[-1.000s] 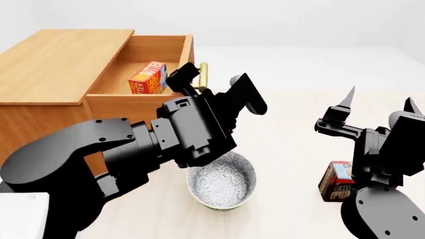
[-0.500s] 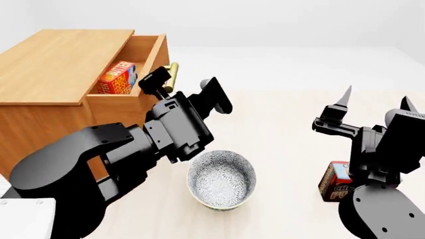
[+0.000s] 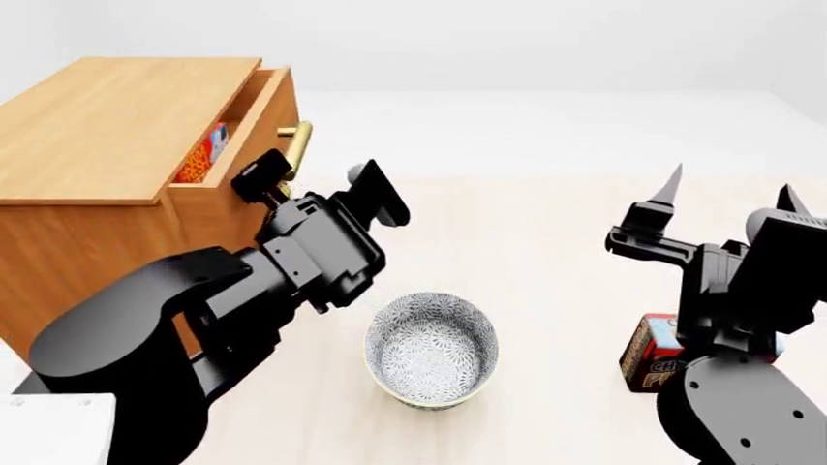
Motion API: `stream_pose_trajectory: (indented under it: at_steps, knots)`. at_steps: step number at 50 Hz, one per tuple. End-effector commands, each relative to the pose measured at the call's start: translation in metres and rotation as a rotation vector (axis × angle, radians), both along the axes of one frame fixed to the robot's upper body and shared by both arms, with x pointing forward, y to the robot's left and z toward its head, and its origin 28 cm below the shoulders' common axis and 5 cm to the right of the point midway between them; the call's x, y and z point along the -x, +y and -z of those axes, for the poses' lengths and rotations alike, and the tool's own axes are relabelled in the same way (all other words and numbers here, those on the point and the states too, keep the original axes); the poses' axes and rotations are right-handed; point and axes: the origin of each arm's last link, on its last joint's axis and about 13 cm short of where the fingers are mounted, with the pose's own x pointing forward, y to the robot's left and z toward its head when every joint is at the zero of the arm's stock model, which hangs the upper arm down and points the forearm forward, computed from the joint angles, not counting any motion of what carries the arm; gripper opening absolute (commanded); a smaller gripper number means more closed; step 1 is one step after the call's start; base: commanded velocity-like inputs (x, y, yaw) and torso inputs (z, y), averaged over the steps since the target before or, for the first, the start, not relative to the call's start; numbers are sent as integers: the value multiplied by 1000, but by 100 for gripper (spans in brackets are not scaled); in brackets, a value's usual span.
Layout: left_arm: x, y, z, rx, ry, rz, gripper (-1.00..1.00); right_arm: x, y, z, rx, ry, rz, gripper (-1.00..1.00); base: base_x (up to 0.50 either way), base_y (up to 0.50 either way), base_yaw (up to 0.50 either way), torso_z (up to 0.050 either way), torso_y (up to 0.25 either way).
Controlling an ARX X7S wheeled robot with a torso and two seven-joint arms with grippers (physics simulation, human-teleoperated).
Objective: Put the butter at the back in the top drawer of the cabinet and close it.
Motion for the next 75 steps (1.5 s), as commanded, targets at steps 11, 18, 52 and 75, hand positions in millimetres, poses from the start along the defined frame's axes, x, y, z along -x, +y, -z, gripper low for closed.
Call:
stream_pose_trajectory:
  at_steps: [11,18,52,75]
  knots:
    - [-10,30,6,-2,12,-159,100,-2,1,-1,2,2,3,100,0,0,0,0,0]
    - [-13,42,3,-35,-7,-216,100,-2,1,-2,1,2,4,100,0,0,0,0,0]
    - [21,19,-11,23,-169,41,100,-6,3,-6,6,3,8,100,4,3,4,0,0]
    - [160,55,-40,298,-603,310,100,2,3,-2,5,9,6,100,0,0,0,0,0]
